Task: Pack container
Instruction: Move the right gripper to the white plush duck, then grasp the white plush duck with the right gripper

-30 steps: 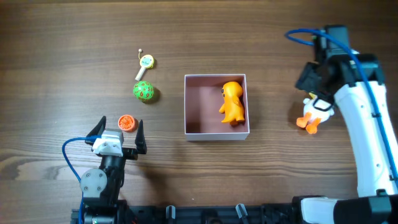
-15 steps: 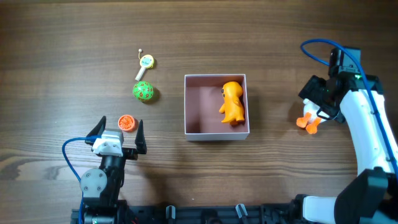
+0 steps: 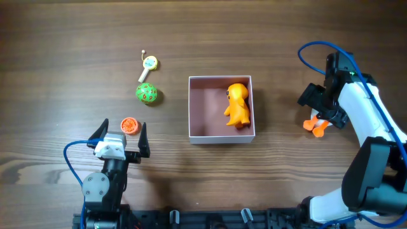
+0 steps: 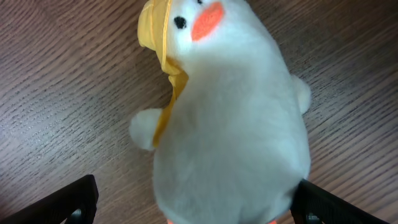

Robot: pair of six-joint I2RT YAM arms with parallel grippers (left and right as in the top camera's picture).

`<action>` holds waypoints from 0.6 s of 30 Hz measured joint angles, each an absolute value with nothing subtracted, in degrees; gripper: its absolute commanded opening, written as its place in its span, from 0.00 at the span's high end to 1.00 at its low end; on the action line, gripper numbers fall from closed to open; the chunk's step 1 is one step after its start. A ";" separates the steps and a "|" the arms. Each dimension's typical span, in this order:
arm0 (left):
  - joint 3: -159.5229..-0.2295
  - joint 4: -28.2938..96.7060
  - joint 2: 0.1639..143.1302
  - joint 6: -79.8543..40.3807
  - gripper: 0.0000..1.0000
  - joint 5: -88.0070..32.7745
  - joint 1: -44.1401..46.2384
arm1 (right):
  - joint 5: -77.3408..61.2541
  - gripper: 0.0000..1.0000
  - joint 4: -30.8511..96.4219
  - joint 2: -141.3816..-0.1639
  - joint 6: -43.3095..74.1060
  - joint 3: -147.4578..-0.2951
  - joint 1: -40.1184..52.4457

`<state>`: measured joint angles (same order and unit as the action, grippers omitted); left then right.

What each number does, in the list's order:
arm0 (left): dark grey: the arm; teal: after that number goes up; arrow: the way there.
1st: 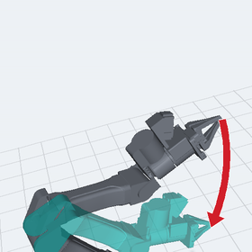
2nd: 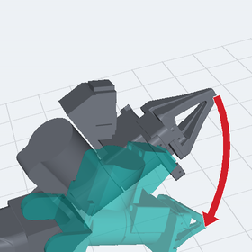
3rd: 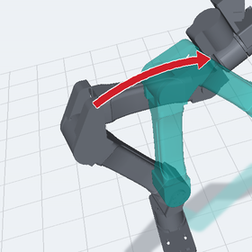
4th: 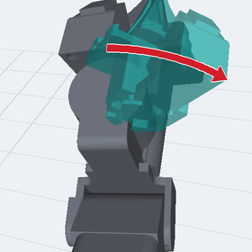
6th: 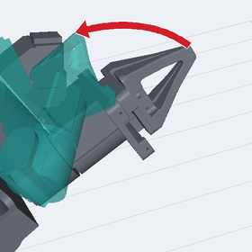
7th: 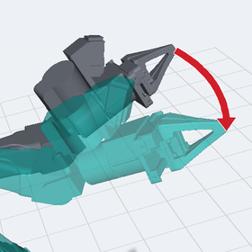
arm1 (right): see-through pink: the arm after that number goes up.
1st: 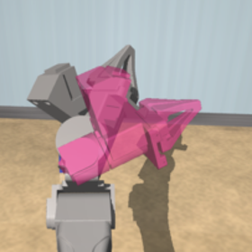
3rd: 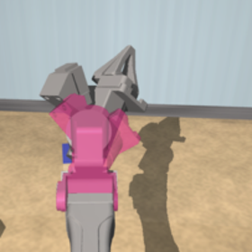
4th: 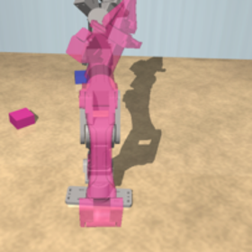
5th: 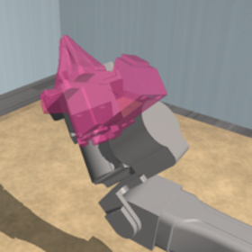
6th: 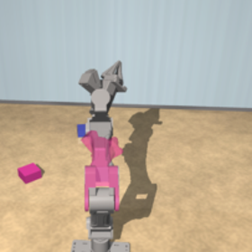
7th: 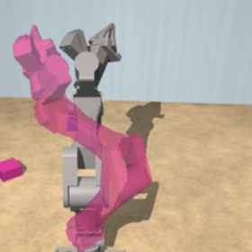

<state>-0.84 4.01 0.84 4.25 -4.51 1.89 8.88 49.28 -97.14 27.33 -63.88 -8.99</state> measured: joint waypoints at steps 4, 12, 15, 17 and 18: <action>-0.84 4.01 0.84 4.25 0.00 -4.51 1.89 | 9.02 0.01 50.22 -97.14 27.33 -63.88 -8.99; -0.84 4.01 0.84 4.25 0.00 -4.51 1.89 | 9.04 0.00 54.65 -97.03 27.33 -67.53 -8.99; -0.84 4.01 0.84 4.25 0.00 -4.51 1.89 | 10.04 0.00 55.07 -96.12 27.33 -67.57 -8.99; -0.84 4.01 0.84 4.25 0.00 -4.51 1.89 | 11.70 0.00 55.55 -95.64 27.68 -67.61 -8.99; -0.84 4.01 0.84 4.25 0.00 -4.51 1.89 | 12.60 0.00 55.53 -95.57 28.12 -67.61 -8.99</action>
<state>-0.84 4.01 0.84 4.25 -4.51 1.89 12.60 55.53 -95.57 28.12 -67.61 -8.99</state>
